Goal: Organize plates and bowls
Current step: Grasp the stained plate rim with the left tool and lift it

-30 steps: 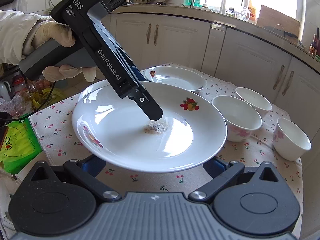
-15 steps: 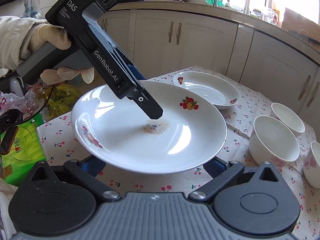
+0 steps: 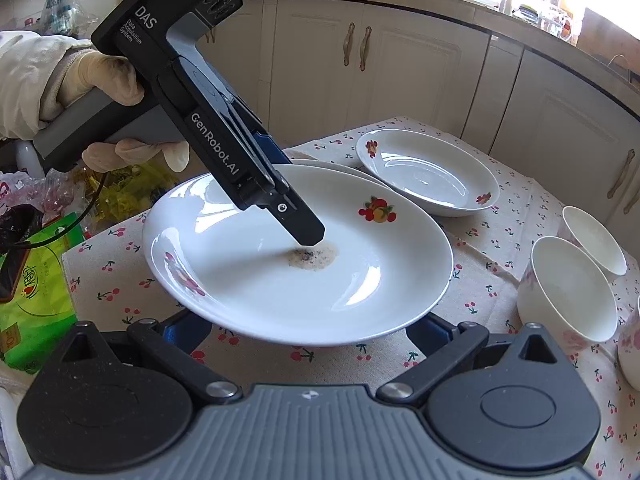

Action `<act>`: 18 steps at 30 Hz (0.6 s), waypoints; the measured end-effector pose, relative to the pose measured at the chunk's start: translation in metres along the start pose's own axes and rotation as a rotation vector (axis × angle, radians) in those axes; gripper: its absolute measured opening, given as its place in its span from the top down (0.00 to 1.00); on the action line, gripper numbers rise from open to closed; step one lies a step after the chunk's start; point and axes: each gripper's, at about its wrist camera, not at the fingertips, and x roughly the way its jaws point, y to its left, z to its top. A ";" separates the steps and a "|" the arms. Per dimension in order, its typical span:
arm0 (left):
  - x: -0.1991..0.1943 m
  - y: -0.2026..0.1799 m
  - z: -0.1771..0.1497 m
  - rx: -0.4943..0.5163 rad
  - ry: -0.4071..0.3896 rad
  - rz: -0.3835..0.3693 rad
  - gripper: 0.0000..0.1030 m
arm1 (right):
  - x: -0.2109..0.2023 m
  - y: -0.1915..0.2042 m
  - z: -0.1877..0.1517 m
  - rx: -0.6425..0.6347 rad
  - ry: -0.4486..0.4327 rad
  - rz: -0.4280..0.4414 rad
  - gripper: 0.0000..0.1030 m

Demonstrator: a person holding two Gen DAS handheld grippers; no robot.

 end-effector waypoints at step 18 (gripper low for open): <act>0.008 0.007 0.003 -0.012 0.034 -0.021 0.20 | 0.004 0.002 0.006 -0.008 0.035 -0.007 0.00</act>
